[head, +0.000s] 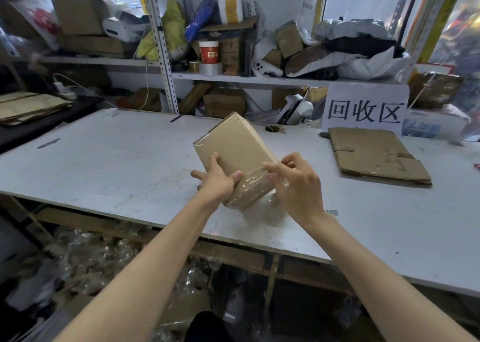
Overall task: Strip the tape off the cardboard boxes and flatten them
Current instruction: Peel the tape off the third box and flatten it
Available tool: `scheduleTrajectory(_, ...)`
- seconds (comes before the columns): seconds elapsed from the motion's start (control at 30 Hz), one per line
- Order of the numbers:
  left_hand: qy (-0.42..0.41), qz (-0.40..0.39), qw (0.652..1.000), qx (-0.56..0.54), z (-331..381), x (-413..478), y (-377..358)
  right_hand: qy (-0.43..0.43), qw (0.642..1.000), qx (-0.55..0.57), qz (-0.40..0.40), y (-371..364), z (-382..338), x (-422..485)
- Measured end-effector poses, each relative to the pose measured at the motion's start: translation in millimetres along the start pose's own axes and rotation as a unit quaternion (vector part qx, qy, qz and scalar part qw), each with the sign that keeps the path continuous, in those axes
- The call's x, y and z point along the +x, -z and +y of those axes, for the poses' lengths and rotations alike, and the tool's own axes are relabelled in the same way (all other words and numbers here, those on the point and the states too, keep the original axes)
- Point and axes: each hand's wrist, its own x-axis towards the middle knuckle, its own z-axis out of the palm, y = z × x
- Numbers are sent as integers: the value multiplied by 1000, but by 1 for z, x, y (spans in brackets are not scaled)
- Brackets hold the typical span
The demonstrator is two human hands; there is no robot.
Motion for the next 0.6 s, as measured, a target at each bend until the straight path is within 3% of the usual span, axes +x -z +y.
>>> scheduleTrajectory(0.4, -77, 28, 996, 36, 8, -16, -15, -116, 991, -24, -55, -1, 7, 11)
scheduleTrajectory(0.6, -85, 33, 995, 45, 6, -15, -16, -104, 988, -90, -64, -5, 4, 15)
